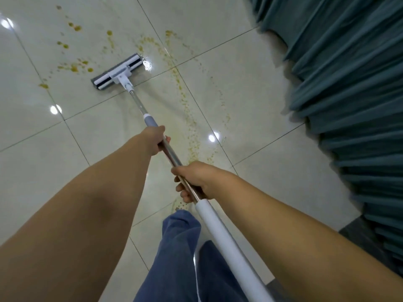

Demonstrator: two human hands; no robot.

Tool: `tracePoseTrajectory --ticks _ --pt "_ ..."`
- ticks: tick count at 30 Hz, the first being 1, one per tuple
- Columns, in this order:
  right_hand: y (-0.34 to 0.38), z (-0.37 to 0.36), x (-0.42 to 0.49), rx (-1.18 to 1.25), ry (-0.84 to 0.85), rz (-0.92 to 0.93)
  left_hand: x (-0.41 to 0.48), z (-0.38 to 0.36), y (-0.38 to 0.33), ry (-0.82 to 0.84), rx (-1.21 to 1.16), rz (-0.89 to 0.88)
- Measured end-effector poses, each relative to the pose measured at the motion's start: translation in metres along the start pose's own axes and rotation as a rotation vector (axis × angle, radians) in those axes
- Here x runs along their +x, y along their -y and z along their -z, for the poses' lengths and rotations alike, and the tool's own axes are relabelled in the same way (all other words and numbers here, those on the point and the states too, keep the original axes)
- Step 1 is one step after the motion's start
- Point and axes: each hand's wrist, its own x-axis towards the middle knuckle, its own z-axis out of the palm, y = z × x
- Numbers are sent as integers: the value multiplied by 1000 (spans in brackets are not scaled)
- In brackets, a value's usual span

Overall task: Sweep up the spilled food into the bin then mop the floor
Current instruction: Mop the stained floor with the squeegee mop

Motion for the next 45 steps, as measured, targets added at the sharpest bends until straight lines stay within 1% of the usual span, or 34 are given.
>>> tracePoseTrajectory --ticks 2,4,7,11,14,16,19,21,23,25,29,34,37,41,45 --pt "-25 7 1 39 -3 3 -5 -11 18 -3 18 6" --pt "-56 18 -3 36 -41 31 -14 -30 41 1 43 36" --pt "-110 53 -29 -27 -77 53 -40 -70 87 41 41 72" --pt "-209 114 -79 -126 -101 36 -96 -139 172 132 -141 127" --pt "-298 163 -121 -181 -118 -1 -157 -193 242 229 -324 257" --pt "-359 197 -151 -214 -146 -30 -198 -233 290 280 -393 349" --pt "-449 247 -198 -286 -186 -58 -257 -296 358 336 -375 456" --pt "-500 270 -232 -278 -207 -91 -296 -332 397 343 -321 516" --pt "-539 284 -263 -282 -230 -129 -329 -358 429 371 -303 572" --pt "-562 290 -285 -303 -241 -167 -353 -373 447 381 -299 607" --pt "-560 288 -288 -330 -209 -142 -354 -373 445 339 -291 611" --pt "-506 287 -259 -354 -214 -106 -320 -360 402 304 -326 509" --pt "-450 279 -229 -364 -204 -55 -284 -343 354 288 -352 413" --pt "-353 259 -177 -239 -148 2 -217 -309 273 231 -390 277" --pt "-238 238 -130 -129 -122 38 -154 -274 176 160 -391 112"
